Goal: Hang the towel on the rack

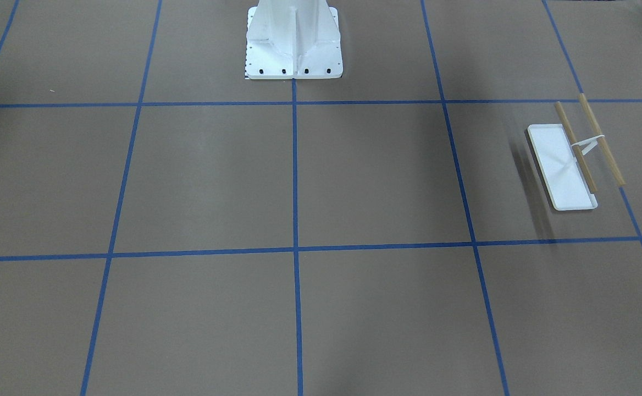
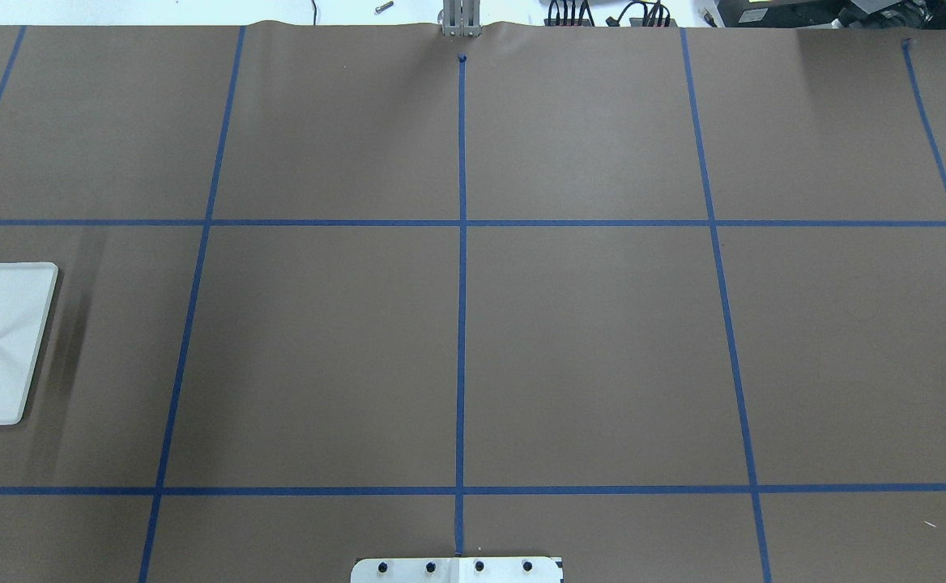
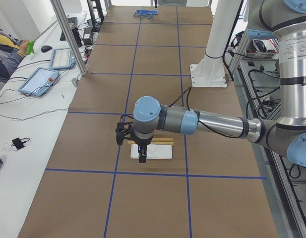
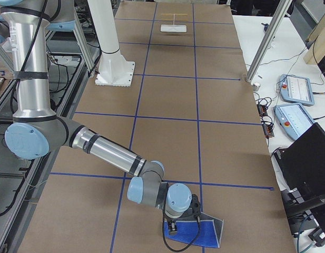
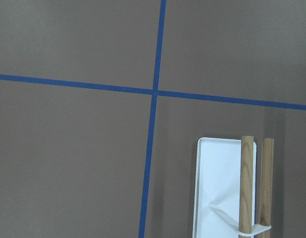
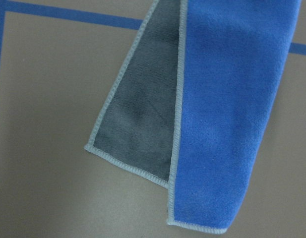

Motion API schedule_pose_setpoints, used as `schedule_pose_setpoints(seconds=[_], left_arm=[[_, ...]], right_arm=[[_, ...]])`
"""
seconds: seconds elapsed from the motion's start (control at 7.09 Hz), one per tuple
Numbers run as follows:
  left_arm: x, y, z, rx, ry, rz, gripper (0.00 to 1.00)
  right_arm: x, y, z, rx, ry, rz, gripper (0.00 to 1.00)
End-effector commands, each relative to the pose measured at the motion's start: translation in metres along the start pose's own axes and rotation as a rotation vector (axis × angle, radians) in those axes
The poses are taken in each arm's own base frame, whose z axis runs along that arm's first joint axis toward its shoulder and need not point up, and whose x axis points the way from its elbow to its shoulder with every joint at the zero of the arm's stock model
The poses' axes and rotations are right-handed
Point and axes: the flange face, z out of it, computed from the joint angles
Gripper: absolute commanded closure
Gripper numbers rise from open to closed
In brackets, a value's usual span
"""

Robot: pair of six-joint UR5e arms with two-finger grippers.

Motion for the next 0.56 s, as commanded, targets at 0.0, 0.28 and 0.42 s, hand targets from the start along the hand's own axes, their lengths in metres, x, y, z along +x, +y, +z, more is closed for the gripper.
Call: schedule_pose_setpoints(seconds=[0.0, 0.28, 0.42], left_arm=[[0.003, -0.002, -0.003, 0.007, -0.002, 0.005, 0.02], [0.009, -0.008, -0.007, 0.02, -0.006, 0.017, 0.02], [0.011, -0.009, -0.009, 0.024, -0.007, 0.022, 0.02]], right_arm=[[0.012, 0.005, -0.001, 0.033, -0.027, 0.247, 0.07], [0.015, -0.004, -0.004, 0.037, -0.032, 0.357, 0.07], [0.02, -0.011, 0.0, 0.026, -0.055, 0.384, 0.05]])
